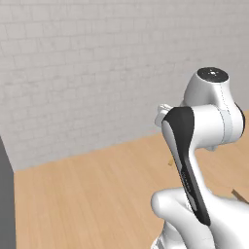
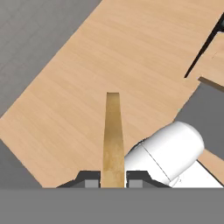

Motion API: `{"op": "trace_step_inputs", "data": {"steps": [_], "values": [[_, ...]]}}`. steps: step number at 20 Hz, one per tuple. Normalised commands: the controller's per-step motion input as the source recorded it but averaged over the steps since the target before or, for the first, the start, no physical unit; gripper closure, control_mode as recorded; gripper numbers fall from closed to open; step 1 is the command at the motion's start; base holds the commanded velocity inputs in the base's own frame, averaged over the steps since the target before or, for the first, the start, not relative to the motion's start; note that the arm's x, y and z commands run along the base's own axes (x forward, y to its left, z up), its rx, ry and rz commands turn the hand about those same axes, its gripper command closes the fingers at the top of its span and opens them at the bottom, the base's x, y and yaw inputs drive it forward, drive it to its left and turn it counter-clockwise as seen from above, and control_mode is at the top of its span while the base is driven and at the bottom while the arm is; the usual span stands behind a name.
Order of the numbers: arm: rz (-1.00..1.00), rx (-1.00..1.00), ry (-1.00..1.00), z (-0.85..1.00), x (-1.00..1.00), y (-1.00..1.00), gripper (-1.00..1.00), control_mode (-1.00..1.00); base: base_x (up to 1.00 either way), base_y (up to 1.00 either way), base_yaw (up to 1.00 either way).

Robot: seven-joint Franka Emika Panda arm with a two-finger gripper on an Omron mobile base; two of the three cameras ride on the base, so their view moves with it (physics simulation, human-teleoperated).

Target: Start the toaster. Once the lever pops up, take the bread to the plate on the dining counter.

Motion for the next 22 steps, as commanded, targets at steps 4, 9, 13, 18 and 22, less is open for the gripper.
{"op": "trace_step_inputs", "data": {"steps": [4,9,13,18,22], "values": [[0.0,0.0,0.0,0.0,0.0,0.0,1.0,1.0,1.0,0.02,-0.4],[0.0,0.0,0.0,0.0,0.0,0.0,1.0,1.0,0.93,0.05,-0.52],[0.0,0.0,0.0,0.0,0.0,0.0,1.0,1.0,0.77,0.09,-0.6],[0.0,0.0,0.0,0.0,0.0,0.0,1.0,1.0,0.72,0.08,-0.62],[0.0,0.0,0.0,0.0,0.0,0.0,1.0,1.0,0.71,0.12,-0.62]]}}
